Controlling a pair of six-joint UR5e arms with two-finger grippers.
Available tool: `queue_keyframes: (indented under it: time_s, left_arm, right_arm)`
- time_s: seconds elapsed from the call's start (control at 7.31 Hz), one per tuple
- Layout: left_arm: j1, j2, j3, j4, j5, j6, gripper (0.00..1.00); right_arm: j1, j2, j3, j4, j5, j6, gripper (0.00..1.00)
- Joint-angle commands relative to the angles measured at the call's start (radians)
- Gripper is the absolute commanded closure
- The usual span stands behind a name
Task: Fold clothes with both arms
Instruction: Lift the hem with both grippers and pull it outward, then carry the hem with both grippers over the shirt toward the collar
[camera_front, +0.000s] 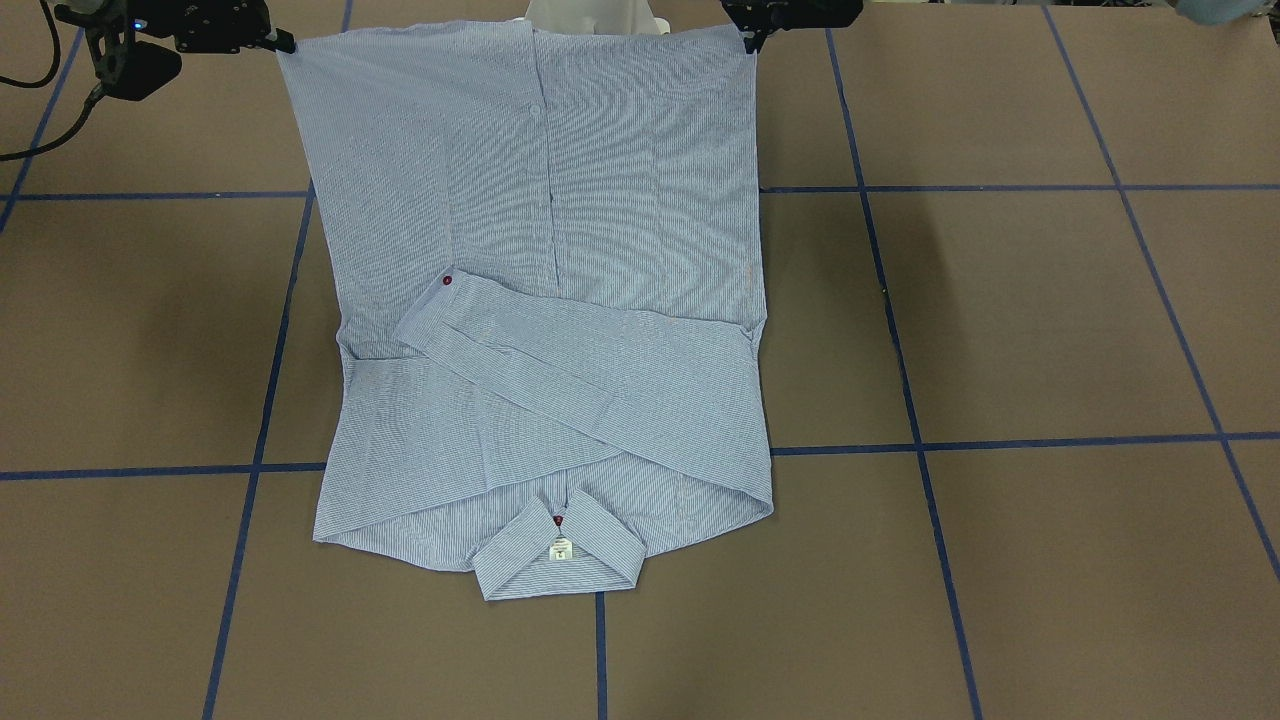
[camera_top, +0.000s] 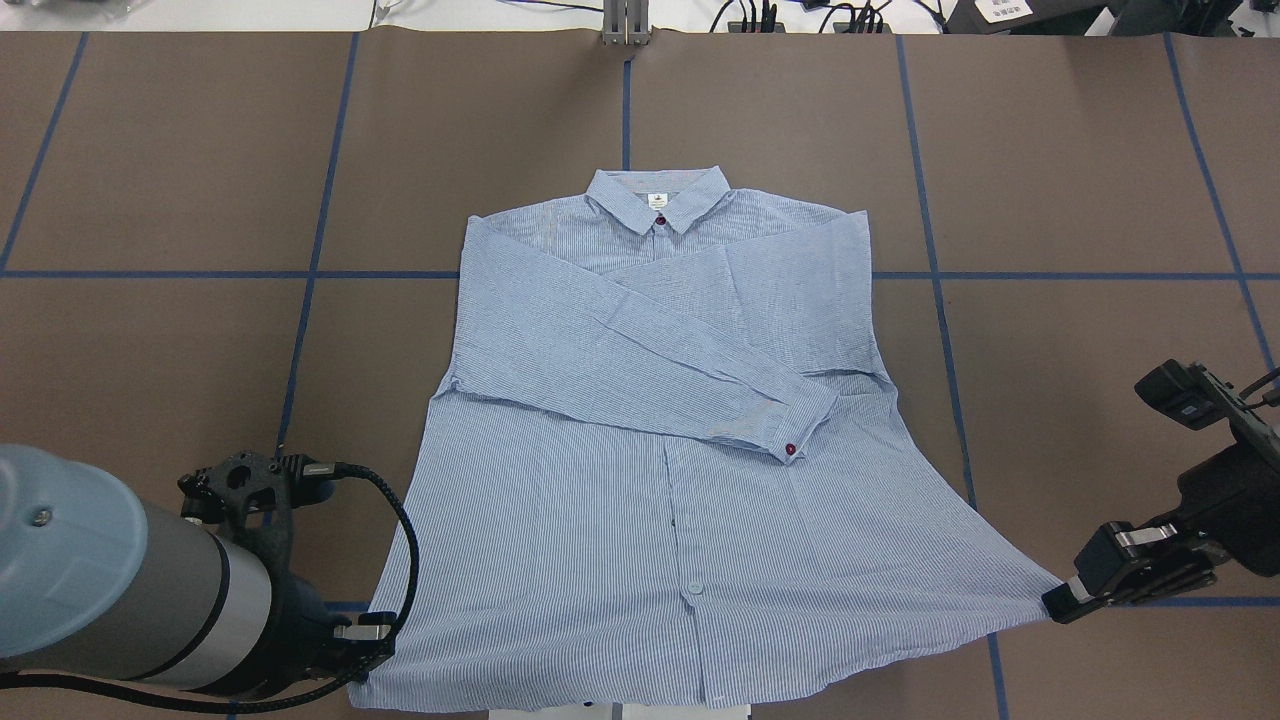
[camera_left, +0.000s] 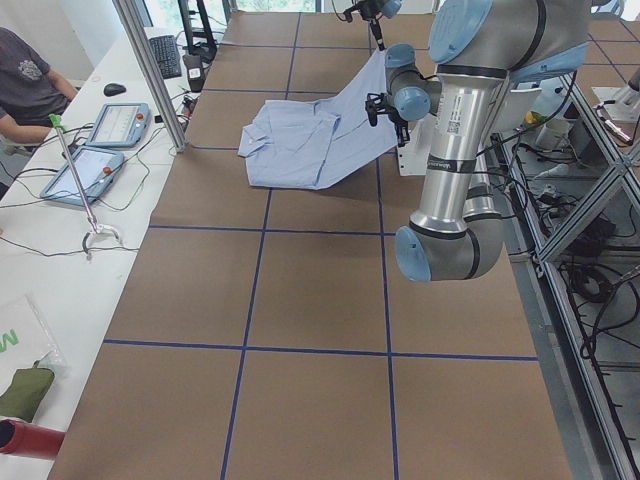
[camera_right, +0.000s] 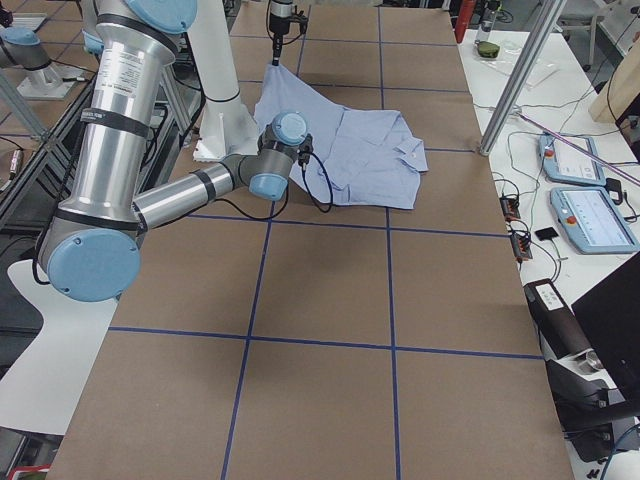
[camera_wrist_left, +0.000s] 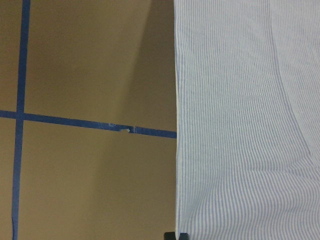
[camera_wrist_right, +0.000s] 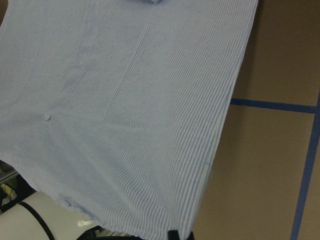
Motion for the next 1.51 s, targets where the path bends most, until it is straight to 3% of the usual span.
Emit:
queue_keyframes:
  time_s: [0.0,0.55,1.37]
  left_arm:
    - [0.001,-0.003,0.014,0.001,-0.006,0.004,1.00]
    - [-0.030,-0.043,0.084,-0.007,0.007,0.015,1.00]
    - [-0.218,-0.089,0.132,-0.011,-0.007,0.171,1.00]
  right_arm:
    - [0.013,0.012,-0.028,0.003,0.005,0.001,1.00]
    - [0.094,0.163,-0.148,0.000,0.008,0.001,1.00]
    - [0.186,0.318,-0.285,-0.010,0.003,0.004,1.00]
